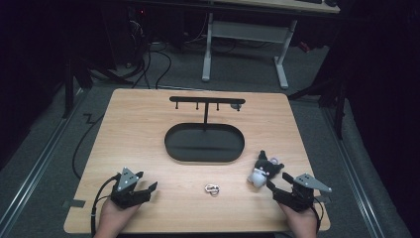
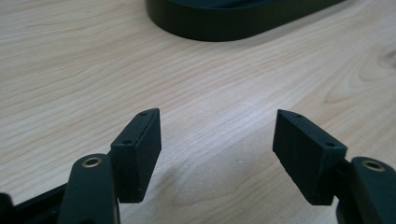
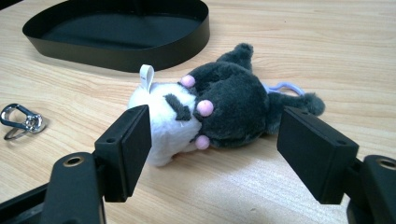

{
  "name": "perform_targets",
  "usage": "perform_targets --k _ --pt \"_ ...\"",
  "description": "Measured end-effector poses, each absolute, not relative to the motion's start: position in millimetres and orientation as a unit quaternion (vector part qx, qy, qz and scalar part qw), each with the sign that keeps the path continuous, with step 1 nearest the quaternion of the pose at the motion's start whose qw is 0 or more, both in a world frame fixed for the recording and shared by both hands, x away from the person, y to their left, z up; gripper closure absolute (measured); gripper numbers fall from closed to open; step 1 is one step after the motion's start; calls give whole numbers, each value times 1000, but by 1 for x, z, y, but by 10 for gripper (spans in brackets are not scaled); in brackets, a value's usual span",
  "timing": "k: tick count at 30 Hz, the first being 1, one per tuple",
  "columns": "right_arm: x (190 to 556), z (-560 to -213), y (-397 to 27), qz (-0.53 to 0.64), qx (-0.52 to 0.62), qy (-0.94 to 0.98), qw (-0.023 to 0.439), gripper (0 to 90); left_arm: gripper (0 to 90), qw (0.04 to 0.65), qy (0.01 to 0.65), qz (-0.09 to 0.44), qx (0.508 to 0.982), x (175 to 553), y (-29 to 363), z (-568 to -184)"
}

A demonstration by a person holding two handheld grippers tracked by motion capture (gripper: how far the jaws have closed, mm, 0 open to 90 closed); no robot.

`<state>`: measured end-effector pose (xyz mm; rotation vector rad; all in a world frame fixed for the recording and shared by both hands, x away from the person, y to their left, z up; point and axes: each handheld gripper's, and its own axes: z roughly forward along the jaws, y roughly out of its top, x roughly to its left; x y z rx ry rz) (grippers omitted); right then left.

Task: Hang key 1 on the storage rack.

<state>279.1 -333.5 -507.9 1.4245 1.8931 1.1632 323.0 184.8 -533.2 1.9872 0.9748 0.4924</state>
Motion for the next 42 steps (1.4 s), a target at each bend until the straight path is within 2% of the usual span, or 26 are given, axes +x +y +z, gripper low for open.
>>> perform_targets --k 6,24,26,28,32,38,42 --pt "281 -513 -338 421 525 698 245 333 344 419 388 195 797 324 184 -533" --pt "285 -508 -340 414 531 690 266 349 342 461 397 196 769 322 194 -530" --pt "285 -507 -342 414 533 687 271 381 335 465 395 202 766 321 194 -529" --pt "285 -507 -345 410 535 684 277 463 333 469 393 204 764 321 195 -528" --pt "286 -506 -350 414 537 680 279 558 341 485 383 207 759 319 195 -526" --pt "290 -508 -348 398 532 690 288 534 338 508 357 214 754 315 196 -523" --pt "296 -510 -348 388 534 696 283 526 262 511 349 230 751 311 193 -522"
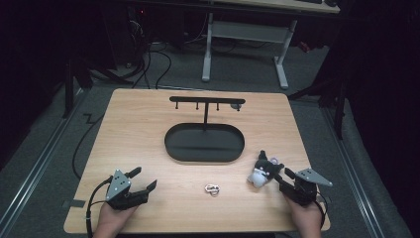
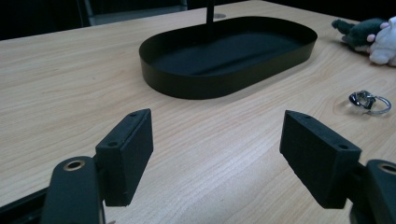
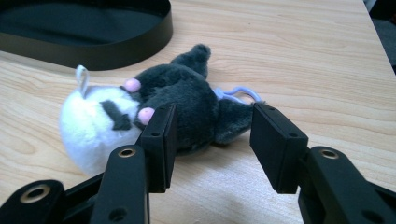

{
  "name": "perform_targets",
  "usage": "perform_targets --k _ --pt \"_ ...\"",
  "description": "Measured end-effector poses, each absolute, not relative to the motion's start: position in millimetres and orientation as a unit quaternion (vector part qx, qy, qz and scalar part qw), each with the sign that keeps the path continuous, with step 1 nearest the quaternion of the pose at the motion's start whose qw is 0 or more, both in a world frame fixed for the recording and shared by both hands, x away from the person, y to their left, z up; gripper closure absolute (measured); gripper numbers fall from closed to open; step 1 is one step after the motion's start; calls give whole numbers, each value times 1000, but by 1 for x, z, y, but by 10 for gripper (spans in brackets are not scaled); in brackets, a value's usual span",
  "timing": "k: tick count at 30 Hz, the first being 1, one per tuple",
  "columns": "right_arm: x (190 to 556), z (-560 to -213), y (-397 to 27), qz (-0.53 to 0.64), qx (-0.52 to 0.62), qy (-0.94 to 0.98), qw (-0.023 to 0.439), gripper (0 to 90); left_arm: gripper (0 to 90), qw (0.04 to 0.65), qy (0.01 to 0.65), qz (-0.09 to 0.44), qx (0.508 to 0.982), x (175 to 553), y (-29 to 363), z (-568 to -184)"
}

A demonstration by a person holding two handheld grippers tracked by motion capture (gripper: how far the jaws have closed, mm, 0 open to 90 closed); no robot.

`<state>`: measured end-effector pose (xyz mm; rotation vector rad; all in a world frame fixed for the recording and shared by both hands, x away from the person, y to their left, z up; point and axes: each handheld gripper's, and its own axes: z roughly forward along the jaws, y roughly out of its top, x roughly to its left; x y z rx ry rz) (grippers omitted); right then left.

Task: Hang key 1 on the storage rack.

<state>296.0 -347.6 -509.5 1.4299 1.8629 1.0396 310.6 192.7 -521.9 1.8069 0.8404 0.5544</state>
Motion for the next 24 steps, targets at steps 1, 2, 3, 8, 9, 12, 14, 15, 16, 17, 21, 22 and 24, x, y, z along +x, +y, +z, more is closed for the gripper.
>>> perform_targets --k 1,2,3,8,9,12,14,15,16,17,21,22,24 --pt "297 -510 -348 386 537 695 282 543 250 503 354 231 754 311 192 -522" --pt "297 -510 -348 386 537 695 282 543 250 495 360 232 756 312 191 -523" --pt "299 -510 -349 382 540 695 282 569 237 491 363 234 757 312 191 -523" --pt "305 -513 -352 364 557 697 269 729 183 490 354 240 759 309 192 -523" --pt "306 -513 -354 365 558 698 262 760 157 487 352 240 762 309 191 -523" --pt "310 -516 -354 354 563 703 252 801 148 487 348 245 763 307 190 -524" --pt "316 -520 -350 341 561 711 254 811 140 480 363 251 758 308 190 -524" --pt "316 -520 -350 341 561 711 254 811 140 480 363 251 758 308 190 -524" --pt "317 -520 -350 340 560 711 254 811 140 479 366 253 757 308 190 -524" --pt "319 -521 -349 341 560 711 255 812 145 478 367 257 755 307 190 -524" --pt "330 -522 -346 337 557 715 254 811 149 488 348 257 758 303 190 -524" --pt "337 -523 -343 335 551 720 256 811 150 490 342 251 762 303 190 -524" --pt "340 -524 -342 335 547 724 254 811 150 492 339 248 762 302 191 -524"
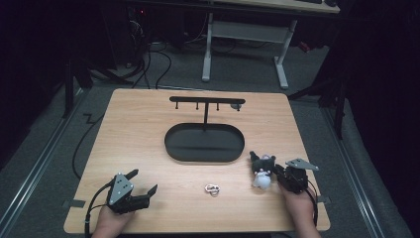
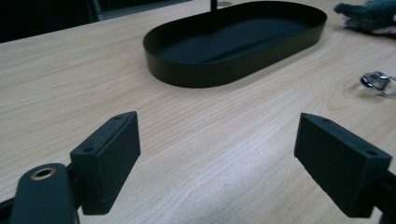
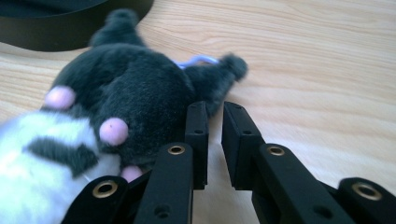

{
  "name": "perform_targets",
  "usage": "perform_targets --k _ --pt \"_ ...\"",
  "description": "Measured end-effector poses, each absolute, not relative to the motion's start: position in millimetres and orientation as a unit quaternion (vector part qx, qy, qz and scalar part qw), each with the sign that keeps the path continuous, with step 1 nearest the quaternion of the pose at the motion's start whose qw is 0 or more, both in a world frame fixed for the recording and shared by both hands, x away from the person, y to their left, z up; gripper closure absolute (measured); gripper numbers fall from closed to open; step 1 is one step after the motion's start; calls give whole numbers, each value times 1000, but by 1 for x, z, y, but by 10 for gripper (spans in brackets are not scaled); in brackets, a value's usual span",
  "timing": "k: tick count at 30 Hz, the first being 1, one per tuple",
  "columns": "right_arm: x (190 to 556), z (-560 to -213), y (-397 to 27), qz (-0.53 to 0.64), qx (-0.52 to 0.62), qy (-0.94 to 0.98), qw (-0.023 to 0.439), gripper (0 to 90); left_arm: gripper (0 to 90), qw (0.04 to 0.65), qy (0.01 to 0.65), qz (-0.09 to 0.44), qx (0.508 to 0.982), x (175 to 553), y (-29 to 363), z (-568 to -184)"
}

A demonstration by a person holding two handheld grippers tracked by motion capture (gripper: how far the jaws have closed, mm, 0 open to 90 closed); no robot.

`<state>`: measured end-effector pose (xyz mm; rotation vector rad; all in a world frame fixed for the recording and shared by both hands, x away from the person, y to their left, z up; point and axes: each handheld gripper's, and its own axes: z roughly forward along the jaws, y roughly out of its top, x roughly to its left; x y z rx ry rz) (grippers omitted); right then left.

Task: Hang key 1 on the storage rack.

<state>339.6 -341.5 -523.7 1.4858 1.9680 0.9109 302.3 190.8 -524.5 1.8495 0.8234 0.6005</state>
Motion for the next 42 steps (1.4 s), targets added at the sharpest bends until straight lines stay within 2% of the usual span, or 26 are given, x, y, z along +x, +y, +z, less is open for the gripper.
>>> perform_targets --k 11,15,16,23,24,25,26,30,34,42 --pt "339 -526 -336 351 524 738 239 820 172 497 339 254 758 301 191 -525" --pt "332 -523 -338 360 525 732 243 753 172 498 339 251 757 301 191 -525" --pt "327 -522 -339 365 531 726 240 700 173 497 337 257 757 300 190 -525" --pt "317 -521 -341 369 534 719 247 611 176 494 323 258 765 298 188 -525" --pt "312 -520 -343 371 542 714 244 569 175 499 320 259 763 297 189 -525" --pt "312 -520 -343 371 542 714 244 569 175 501 320 261 760 297 190 -525" --pt "306 -520 -344 372 544 711 245 520 171 504 324 262 756 297 191 -525" --pt "299 -520 -342 360 542 716 254 470 170 507 344 248 750 302 194 -524" --pt "294 -517 -340 341 545 722 256 453 153 514 327 234 758 302 195 -524" --pt "301 -506 -332 283 545 757 225 393 154 500 327 243 764 301 190 -524"
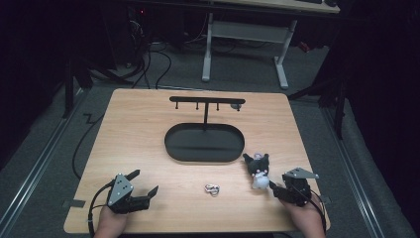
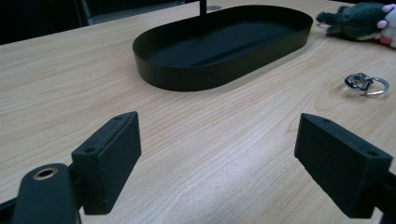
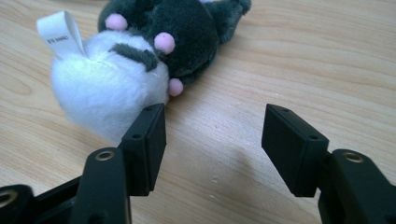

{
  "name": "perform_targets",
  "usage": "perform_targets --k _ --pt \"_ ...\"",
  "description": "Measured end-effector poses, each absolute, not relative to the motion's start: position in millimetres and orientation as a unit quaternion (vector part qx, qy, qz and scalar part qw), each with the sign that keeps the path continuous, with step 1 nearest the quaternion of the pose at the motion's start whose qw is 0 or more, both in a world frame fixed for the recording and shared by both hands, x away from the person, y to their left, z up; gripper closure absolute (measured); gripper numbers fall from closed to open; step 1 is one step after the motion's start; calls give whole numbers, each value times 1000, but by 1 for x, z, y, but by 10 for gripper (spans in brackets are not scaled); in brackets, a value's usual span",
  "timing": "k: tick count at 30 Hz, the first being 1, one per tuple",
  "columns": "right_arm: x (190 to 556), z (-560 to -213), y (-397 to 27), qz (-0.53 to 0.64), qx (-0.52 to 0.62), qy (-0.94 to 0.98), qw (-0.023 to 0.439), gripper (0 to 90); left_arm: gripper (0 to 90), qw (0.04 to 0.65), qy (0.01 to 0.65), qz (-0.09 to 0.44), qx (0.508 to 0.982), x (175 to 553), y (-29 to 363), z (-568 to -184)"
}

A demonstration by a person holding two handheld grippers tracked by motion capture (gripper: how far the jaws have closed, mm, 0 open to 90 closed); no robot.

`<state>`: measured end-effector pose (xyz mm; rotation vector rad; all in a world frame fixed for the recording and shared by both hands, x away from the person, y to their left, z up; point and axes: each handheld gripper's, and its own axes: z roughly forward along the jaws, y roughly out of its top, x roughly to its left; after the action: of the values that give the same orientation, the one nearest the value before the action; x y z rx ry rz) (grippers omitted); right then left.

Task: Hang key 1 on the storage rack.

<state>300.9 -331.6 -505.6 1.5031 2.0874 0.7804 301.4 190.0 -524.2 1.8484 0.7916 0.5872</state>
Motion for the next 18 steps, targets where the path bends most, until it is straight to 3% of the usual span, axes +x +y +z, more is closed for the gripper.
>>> perform_targets --k 18 --pt "313 -496 -324 210 554 787 172 358 155 506 316 241 765 299 191 -525"
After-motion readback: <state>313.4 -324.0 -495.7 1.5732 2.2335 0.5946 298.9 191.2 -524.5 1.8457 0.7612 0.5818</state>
